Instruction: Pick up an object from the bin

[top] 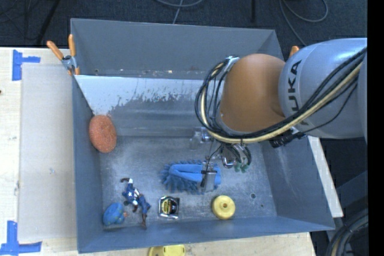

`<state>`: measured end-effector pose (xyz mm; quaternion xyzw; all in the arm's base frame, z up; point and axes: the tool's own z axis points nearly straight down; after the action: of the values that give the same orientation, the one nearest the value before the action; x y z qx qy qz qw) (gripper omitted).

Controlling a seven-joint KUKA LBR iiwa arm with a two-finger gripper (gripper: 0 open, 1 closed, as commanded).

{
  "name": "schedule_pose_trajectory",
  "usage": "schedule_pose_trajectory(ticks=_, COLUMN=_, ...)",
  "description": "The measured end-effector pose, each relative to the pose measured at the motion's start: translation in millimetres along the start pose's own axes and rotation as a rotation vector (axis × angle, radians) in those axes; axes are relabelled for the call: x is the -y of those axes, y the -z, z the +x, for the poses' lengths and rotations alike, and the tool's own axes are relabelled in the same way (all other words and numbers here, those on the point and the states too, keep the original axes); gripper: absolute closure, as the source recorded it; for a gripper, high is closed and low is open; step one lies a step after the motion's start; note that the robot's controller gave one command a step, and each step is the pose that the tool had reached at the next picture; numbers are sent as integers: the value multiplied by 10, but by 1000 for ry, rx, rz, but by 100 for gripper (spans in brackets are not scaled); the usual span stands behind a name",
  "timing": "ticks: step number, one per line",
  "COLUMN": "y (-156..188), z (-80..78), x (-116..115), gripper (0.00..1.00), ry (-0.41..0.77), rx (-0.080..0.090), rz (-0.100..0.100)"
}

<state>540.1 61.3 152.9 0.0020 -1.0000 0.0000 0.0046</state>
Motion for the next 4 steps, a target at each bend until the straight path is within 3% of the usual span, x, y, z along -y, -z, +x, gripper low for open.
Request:
schedule_pose_trajectory(ticks=1, y=42, z=-18, x=2, gripper=0, ry=-1, rx=7, rz=0)
schedule_pose_trajectory(ticks=2, y=-361, z=-60, x=-91, gripper=0, ry=-44, rx=17, rz=-1)
schedule_pose_trajectory(ticks=3, y=-827, z=73, x=5, gripper=100, ry=60, rx=9, rz=1)
schedule_pose_trajectory(ticks=4, y=-837, z=74, x=3, gripper=100, ry=58, rx=8, rz=0)
